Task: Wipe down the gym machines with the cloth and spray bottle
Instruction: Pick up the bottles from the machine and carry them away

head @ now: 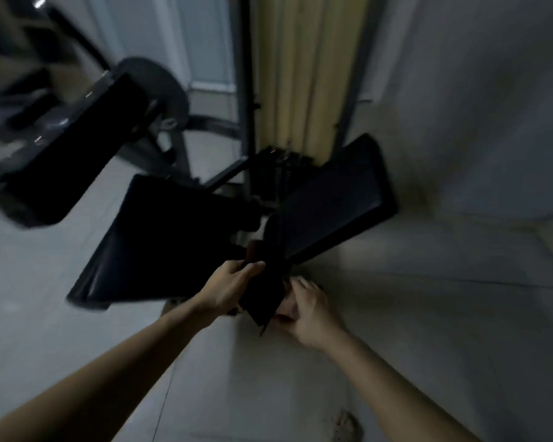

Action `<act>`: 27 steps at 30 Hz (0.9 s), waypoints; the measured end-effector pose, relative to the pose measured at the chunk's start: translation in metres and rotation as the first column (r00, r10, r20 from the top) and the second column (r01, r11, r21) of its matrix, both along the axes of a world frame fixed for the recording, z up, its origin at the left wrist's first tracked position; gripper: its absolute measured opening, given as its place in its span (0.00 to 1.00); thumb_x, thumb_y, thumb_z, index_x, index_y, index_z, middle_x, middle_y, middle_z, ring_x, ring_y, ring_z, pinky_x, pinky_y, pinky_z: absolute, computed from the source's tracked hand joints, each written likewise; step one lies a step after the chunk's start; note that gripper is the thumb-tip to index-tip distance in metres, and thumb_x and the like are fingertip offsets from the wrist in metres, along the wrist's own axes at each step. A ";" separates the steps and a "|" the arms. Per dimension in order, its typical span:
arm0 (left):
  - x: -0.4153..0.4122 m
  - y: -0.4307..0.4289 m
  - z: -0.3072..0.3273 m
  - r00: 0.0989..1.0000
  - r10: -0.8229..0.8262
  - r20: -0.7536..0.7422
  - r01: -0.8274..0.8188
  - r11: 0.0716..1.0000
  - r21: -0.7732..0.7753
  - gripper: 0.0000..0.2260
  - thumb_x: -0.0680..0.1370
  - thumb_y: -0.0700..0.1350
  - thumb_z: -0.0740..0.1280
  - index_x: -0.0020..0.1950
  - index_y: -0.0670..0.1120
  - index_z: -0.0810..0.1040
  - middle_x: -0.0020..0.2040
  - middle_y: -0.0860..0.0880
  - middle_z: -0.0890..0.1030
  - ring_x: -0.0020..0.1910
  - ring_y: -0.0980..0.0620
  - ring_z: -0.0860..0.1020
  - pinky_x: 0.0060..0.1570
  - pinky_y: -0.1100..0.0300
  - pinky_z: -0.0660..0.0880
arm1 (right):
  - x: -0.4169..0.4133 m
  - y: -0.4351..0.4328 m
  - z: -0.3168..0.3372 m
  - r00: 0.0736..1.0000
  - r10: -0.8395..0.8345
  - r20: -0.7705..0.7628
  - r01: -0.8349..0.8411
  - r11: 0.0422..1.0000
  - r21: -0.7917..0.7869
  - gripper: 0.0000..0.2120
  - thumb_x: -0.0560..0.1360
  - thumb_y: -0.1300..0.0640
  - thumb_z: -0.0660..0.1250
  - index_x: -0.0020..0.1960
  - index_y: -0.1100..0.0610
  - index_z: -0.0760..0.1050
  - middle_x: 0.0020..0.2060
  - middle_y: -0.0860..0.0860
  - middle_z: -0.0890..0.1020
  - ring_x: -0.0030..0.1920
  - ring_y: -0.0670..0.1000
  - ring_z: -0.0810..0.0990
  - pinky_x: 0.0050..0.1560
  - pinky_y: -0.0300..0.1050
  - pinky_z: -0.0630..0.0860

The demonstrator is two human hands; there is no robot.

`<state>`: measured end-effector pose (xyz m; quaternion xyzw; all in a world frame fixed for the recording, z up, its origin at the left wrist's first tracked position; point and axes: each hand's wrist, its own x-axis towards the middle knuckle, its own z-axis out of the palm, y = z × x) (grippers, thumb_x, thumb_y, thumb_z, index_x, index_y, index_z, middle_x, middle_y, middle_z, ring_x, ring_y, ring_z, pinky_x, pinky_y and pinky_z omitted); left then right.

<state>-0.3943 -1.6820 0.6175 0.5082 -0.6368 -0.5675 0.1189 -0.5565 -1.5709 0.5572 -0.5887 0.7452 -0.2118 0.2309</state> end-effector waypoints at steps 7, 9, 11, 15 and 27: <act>-0.219 0.062 0.077 0.948 -0.307 -0.081 0.292 0.944 -0.150 0.15 0.82 0.52 0.67 0.44 0.43 0.83 0.37 0.47 0.83 0.35 0.52 0.81 0.32 0.63 0.74 | -0.173 0.100 0.064 0.940 -0.341 0.011 0.337 0.924 -0.178 0.32 0.65 0.36 0.71 0.64 0.49 0.72 0.56 0.47 0.80 0.56 0.50 0.79 0.49 0.42 0.75; -0.289 0.090 0.087 0.936 -0.330 -0.125 0.313 0.940 -0.136 0.12 0.81 0.52 0.68 0.44 0.45 0.83 0.40 0.46 0.84 0.37 0.54 0.81 0.35 0.63 0.74 | -0.231 0.130 0.071 0.900 -0.436 0.025 0.433 0.882 -0.187 0.30 0.64 0.37 0.74 0.62 0.47 0.73 0.55 0.45 0.80 0.54 0.49 0.79 0.48 0.44 0.77; -0.356 0.118 0.092 0.924 -0.363 -0.122 0.349 0.929 -0.125 0.15 0.81 0.55 0.67 0.47 0.43 0.84 0.33 0.49 0.83 0.30 0.55 0.80 0.28 0.65 0.73 | -0.287 0.161 0.082 0.861 -0.508 0.033 0.505 0.847 -0.167 0.28 0.63 0.38 0.75 0.60 0.46 0.74 0.53 0.43 0.81 0.52 0.47 0.80 0.47 0.44 0.77; -0.493 0.167 0.097 0.900 -0.420 -0.120 0.414 0.908 -0.069 0.20 0.79 0.57 0.69 0.51 0.39 0.83 0.41 0.39 0.85 0.38 0.41 0.84 0.37 0.54 0.78 | -0.404 0.224 0.097 0.796 -0.606 0.007 0.601 0.789 -0.126 0.27 0.62 0.37 0.73 0.58 0.45 0.75 0.52 0.43 0.81 0.50 0.47 0.80 0.45 0.46 0.78; -0.831 0.213 0.084 0.627 -0.776 -0.068 0.759 0.628 -0.173 0.20 0.75 0.55 0.75 0.59 0.43 0.78 0.51 0.45 0.83 0.47 0.51 0.83 0.46 0.56 0.82 | -0.696 0.291 0.090 0.581 -0.814 0.000 0.812 0.579 -0.078 0.29 0.63 0.40 0.73 0.62 0.46 0.74 0.54 0.42 0.81 0.49 0.46 0.81 0.48 0.46 0.79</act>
